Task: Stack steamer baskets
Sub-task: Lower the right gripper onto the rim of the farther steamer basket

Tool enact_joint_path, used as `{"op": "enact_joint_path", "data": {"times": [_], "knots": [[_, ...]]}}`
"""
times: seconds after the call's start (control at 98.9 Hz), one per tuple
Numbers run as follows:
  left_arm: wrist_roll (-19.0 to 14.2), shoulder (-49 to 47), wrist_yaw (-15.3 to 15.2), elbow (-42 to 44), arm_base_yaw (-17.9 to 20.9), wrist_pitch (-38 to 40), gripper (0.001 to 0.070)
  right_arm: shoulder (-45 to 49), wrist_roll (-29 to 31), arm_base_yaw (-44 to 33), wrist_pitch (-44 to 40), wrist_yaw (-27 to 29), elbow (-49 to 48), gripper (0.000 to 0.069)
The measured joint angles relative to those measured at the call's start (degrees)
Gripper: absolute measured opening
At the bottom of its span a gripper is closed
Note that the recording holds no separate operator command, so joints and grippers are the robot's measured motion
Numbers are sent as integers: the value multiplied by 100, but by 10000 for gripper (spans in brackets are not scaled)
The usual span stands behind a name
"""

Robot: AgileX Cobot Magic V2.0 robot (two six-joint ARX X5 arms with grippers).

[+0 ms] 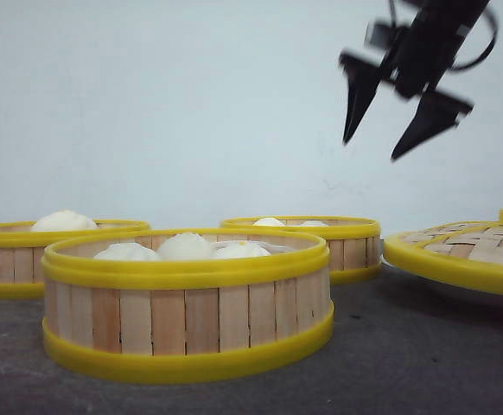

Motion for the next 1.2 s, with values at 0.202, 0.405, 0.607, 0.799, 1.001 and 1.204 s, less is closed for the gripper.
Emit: {"op": "enact_joint_path", "data": {"times": [0.202,0.405,0.607,0.799,1.001,1.204], "knots": [[-2,-81,4,0,-155,-2,388,730,151,26,20,444,247,476],[0,-170,9,0,-251,-22,388,1239,302,31,61,494,251,450],[-2,-289,11,0,-299,-44,388,1471,487,37,142,627,251,357],[-2,-407,11,0,-299,-144,388,1473,564,92,229,817,251,143],[0,-474,11,0,-299,-214,388,1473,697,129,280,876,254,35],[-2,-553,11,0,-299,-330,388,1473,721,146,306,979,254,28]]}}
